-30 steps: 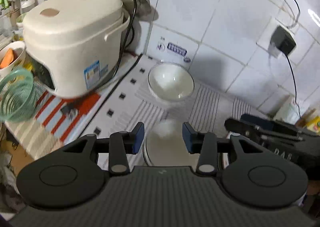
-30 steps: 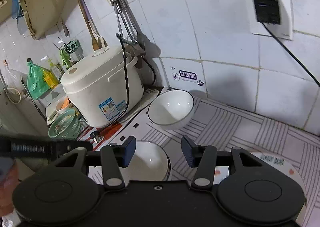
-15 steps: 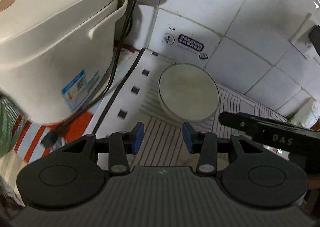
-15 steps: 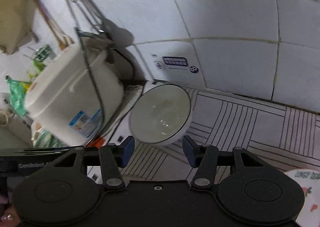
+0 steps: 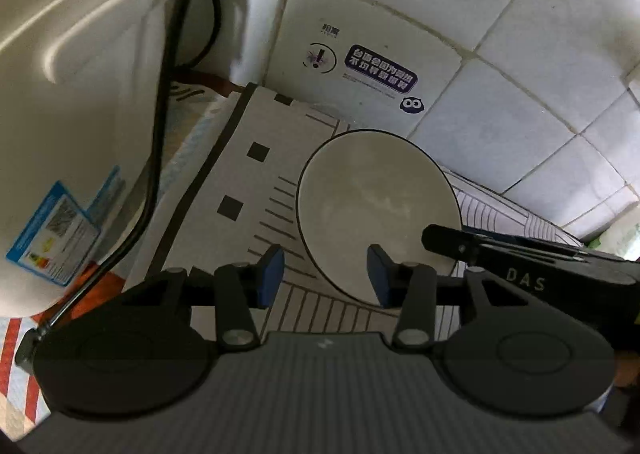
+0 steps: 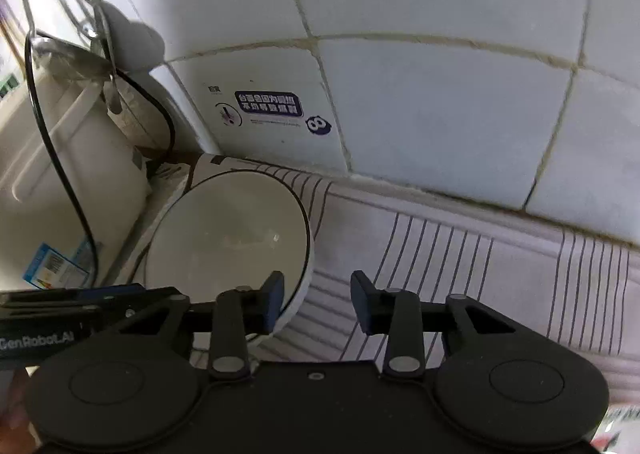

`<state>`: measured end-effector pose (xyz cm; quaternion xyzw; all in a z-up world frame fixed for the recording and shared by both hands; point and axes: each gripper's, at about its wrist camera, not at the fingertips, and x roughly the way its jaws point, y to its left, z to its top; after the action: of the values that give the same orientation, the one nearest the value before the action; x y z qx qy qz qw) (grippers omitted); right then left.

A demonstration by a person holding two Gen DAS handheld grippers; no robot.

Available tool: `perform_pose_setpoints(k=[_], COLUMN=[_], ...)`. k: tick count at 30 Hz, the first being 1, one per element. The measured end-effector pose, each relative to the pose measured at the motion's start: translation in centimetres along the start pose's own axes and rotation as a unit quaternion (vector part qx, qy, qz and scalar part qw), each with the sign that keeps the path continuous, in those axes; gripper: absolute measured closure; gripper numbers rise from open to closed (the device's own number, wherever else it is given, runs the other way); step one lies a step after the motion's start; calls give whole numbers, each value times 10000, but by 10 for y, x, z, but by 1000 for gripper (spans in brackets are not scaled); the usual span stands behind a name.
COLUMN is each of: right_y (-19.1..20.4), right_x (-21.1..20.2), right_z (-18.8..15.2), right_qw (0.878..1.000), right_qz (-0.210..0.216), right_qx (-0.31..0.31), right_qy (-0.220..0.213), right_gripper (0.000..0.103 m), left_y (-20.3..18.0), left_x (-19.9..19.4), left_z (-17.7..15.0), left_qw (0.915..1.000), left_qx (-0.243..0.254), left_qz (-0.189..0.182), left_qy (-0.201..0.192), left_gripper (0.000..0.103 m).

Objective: Organize plates and bowls
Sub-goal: 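Grasp the rim of the two nested bowls with the left gripper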

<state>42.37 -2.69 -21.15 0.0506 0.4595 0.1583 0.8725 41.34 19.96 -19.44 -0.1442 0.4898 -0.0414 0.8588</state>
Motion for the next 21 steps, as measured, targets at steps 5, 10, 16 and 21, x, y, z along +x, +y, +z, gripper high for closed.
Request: perform_pose_setpoints(k=[5,10,16,21], right_y=[-4,0,2,2], right_x=[7,9,-10,-42], right_z=[4,5,1,-3], right_qw=[9997,9998,9996,9990], right_qz=[209,166,163,223], right_qx=[102,95,143,183], right_qy=[58,13,-188,-348], right_gripper=[89,88,88,88], left_y=[-6,-10,-20,-35], left_x=[14,13,-11,-50], left_z=[2,-6,-3,-2], left_qw=[9995,9988,9983,9946], left_qx=[111,366,545,1031], left_qz=[146,142,91,-3], left_qy=[257,290,184,-83], left_gripper=[86,86,86,86])
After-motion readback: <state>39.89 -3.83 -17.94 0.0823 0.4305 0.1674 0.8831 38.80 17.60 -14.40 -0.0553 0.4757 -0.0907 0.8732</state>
